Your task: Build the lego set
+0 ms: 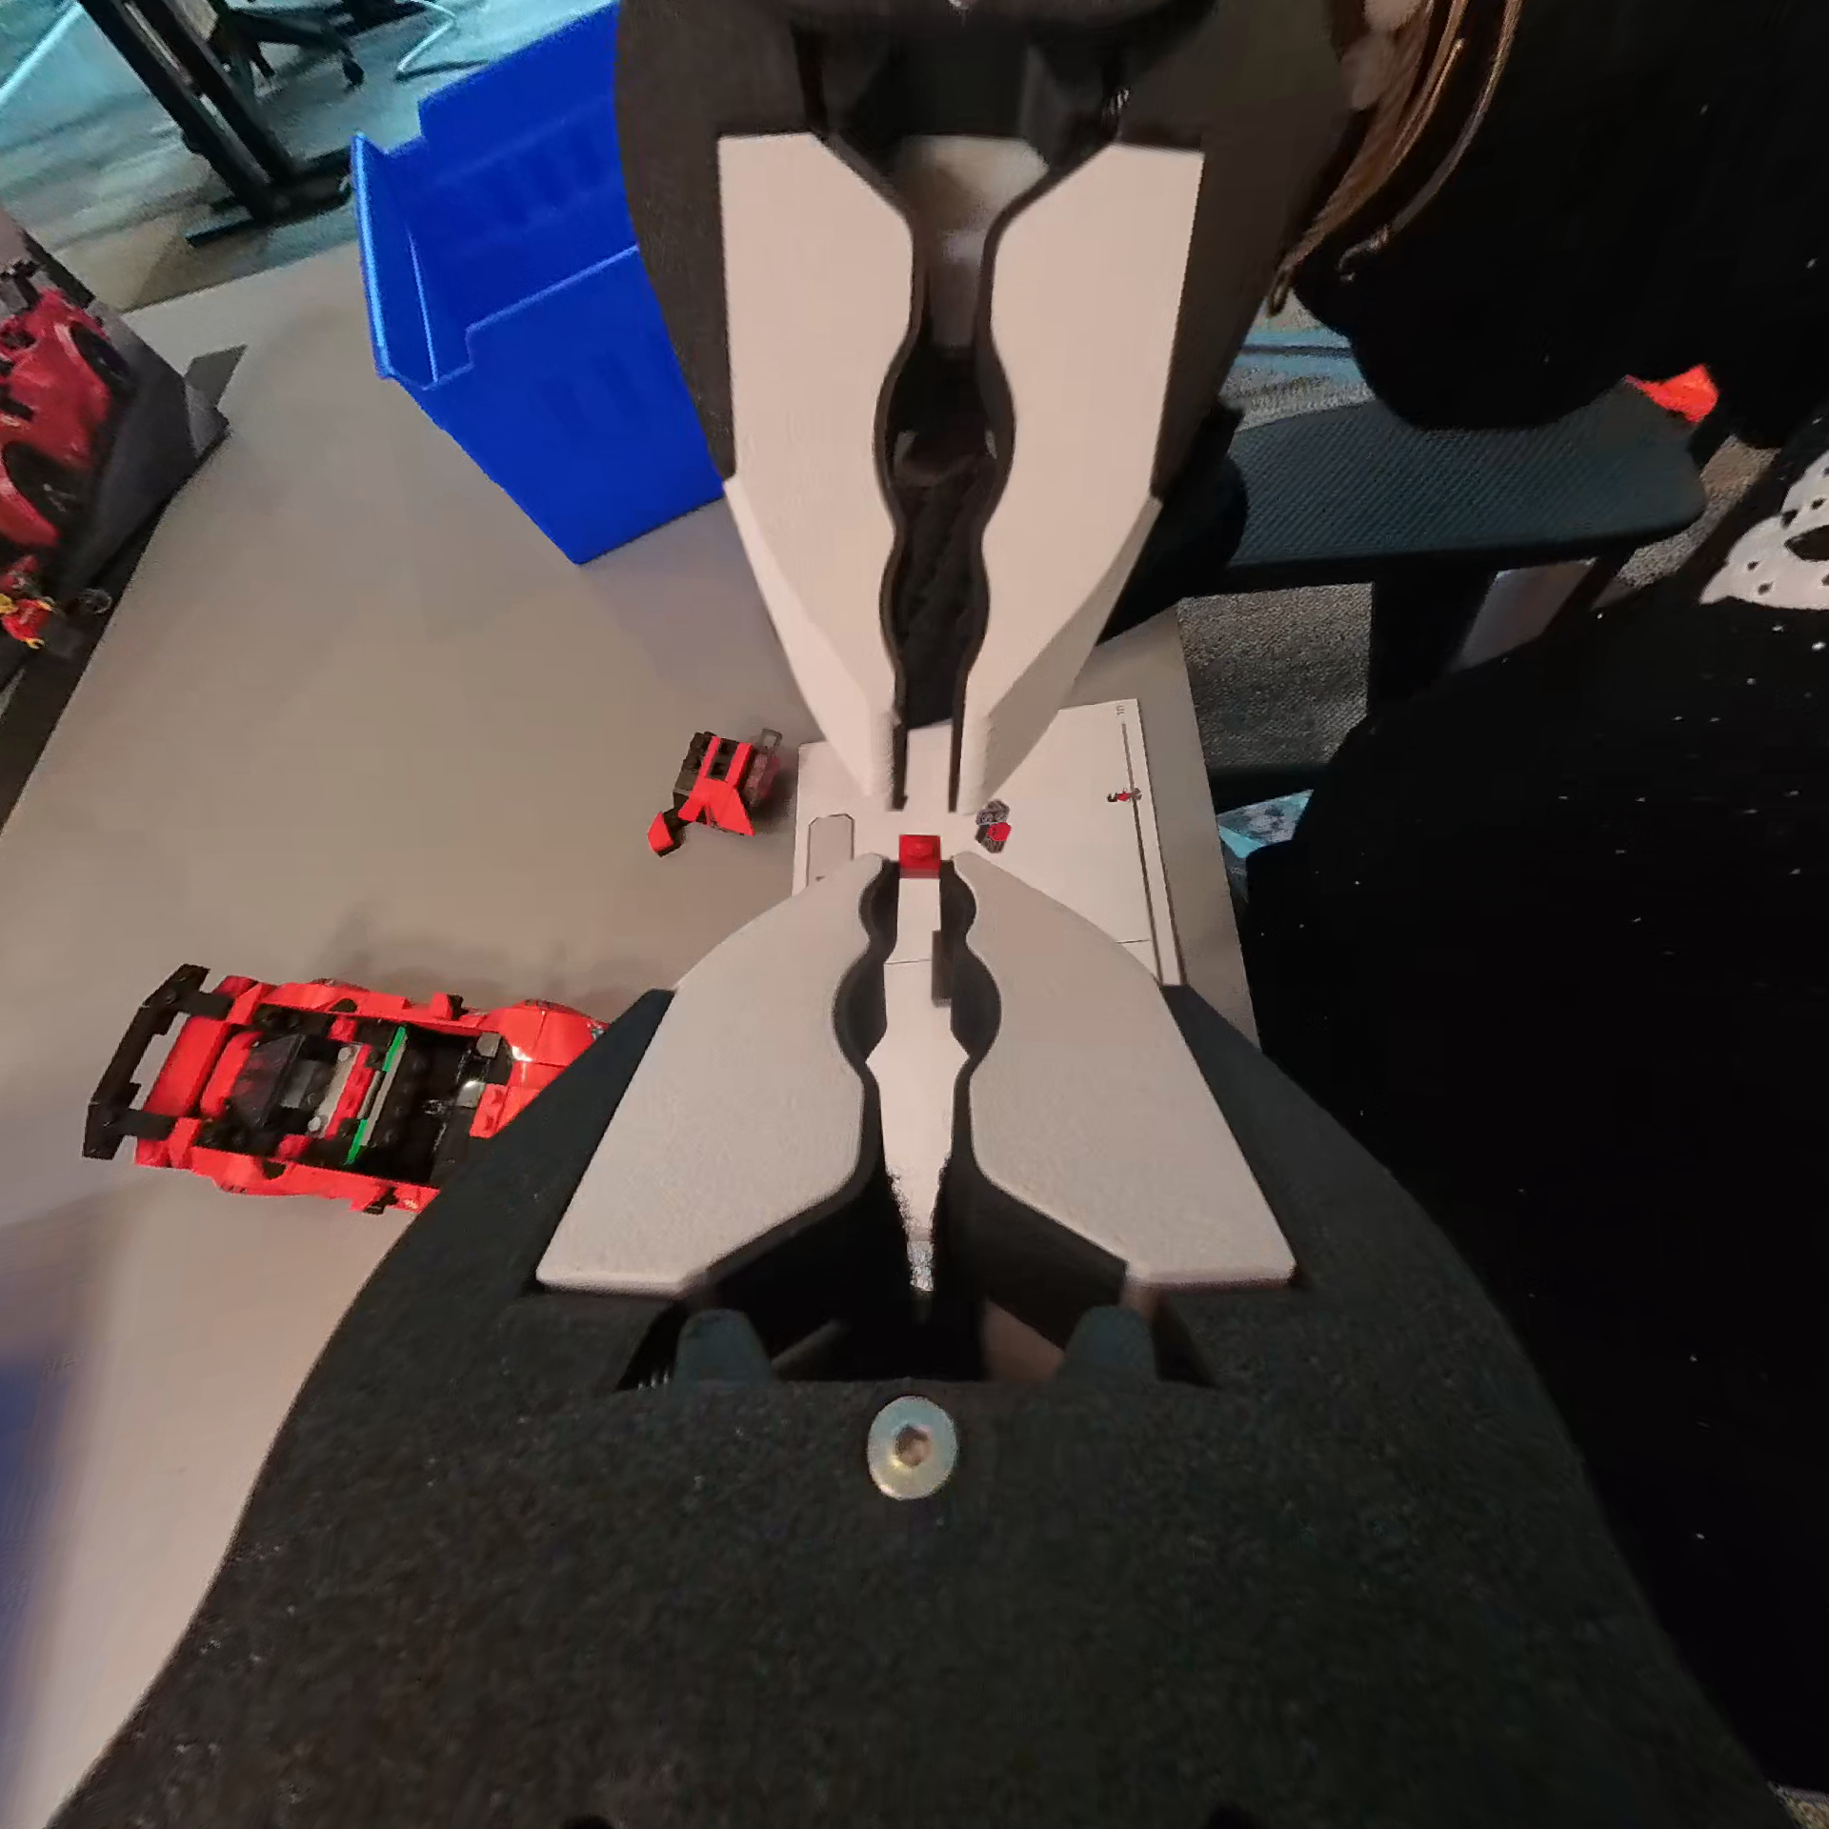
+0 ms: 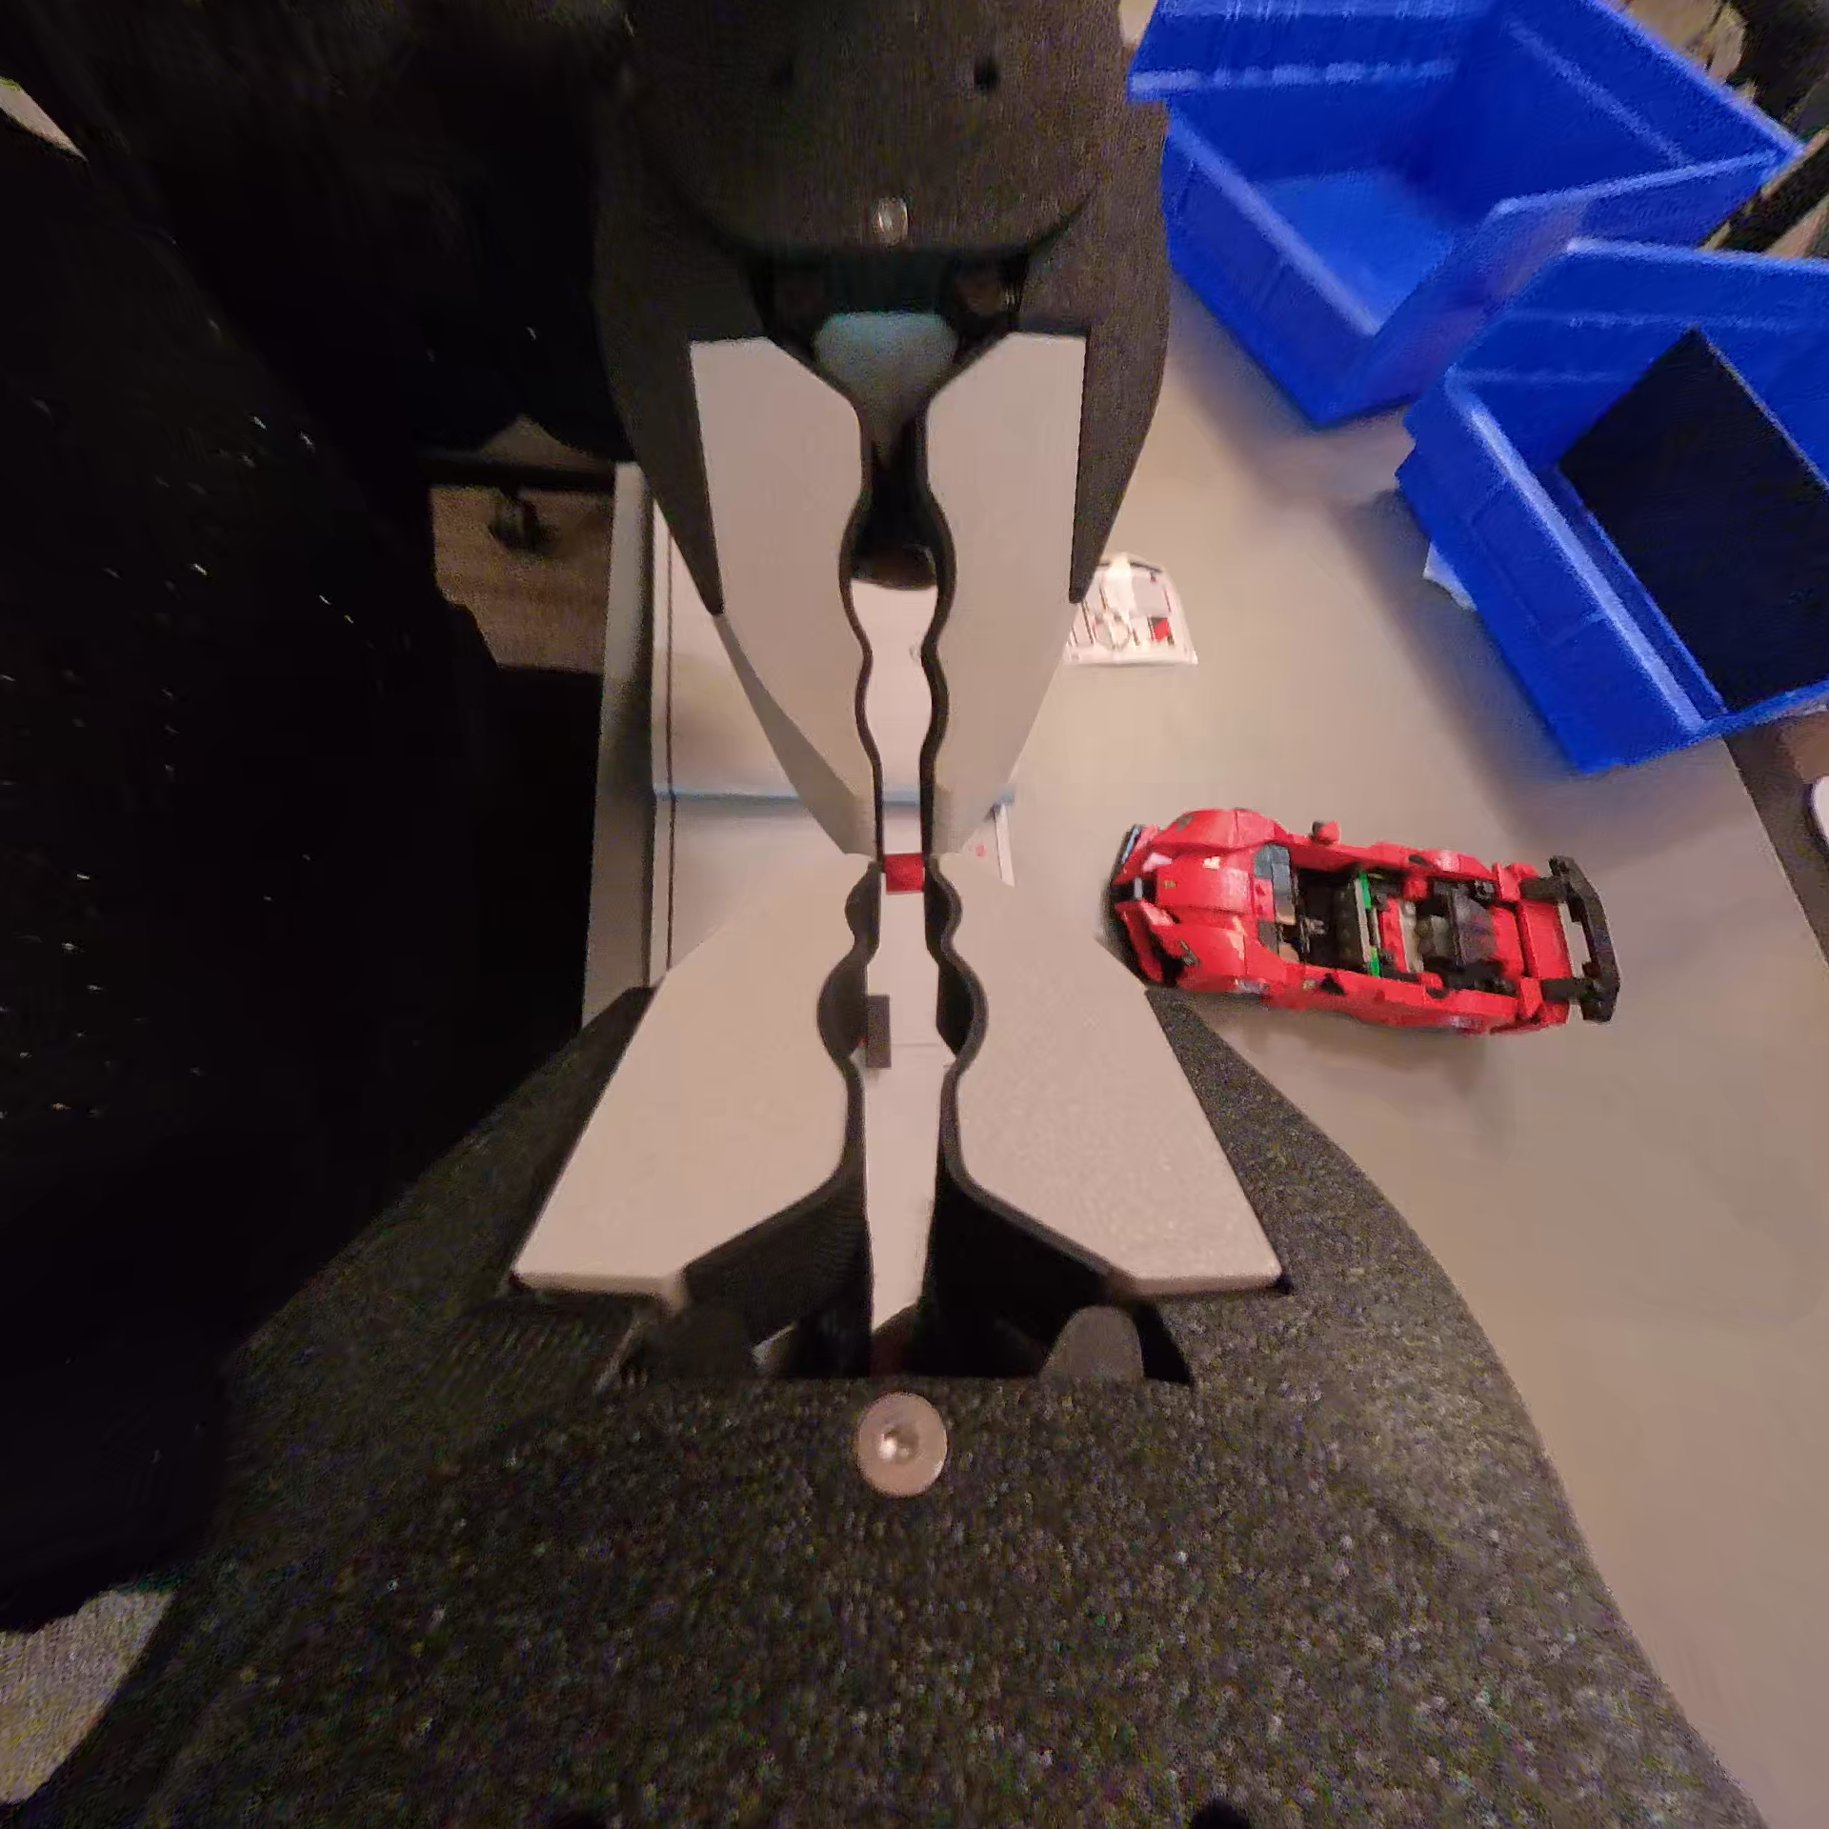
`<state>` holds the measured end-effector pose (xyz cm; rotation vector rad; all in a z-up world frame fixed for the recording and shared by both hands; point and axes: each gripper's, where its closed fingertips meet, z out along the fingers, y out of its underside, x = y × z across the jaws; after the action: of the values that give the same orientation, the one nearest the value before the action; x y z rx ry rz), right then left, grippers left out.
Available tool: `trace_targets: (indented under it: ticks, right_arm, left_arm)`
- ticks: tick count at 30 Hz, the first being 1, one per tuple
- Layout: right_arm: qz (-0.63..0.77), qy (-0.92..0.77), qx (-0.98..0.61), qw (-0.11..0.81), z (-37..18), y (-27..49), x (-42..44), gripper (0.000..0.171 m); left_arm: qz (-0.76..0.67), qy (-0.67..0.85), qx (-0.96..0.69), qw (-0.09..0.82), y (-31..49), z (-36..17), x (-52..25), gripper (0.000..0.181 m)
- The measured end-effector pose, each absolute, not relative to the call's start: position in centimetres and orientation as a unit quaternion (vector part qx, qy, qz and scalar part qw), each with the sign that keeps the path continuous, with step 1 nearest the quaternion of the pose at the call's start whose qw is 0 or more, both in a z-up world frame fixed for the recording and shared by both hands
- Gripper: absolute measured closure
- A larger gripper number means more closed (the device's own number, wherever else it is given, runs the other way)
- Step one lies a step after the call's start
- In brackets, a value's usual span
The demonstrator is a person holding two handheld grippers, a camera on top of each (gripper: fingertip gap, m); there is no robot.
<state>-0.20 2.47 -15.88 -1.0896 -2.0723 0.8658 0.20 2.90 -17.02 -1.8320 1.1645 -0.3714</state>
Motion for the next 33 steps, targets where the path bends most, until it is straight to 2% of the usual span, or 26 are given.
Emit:
trace_targets:
  ticks: [14, 23, 26, 33]
  right_arm:
    - [0.242, -0.822, -0.417, 0.304, -17.7, 2.7, -0.3, 0.166]
    - [0.272, -0.811, -0.424, 0.299, -18.0, 2.9, -0.1, 0.167]
    - [0.272, -0.808, -0.433, 0.293, -18.3, 3.7, 0.1, 0.167]
    - [0.248, -0.83, -0.468, 0.172, -22.0, 4.0, 1.8, 0.167]
  left_arm:
    - [-0.134, 0.485, -0.75, 0.43, 3.0, -17.8, 0.4, 0.174]
    - [-0.156, 0.479, -0.748, 0.433, 3.1, -18.1, 0.6, 0.173]
    - [-0.158, 0.47, -0.755, 0.429, 3.2, -18.6, -0.2, 0.165]
    - [-0.183, 0.432, -0.791, 0.394, 2.2, -21.6, -3.1, 0.162]
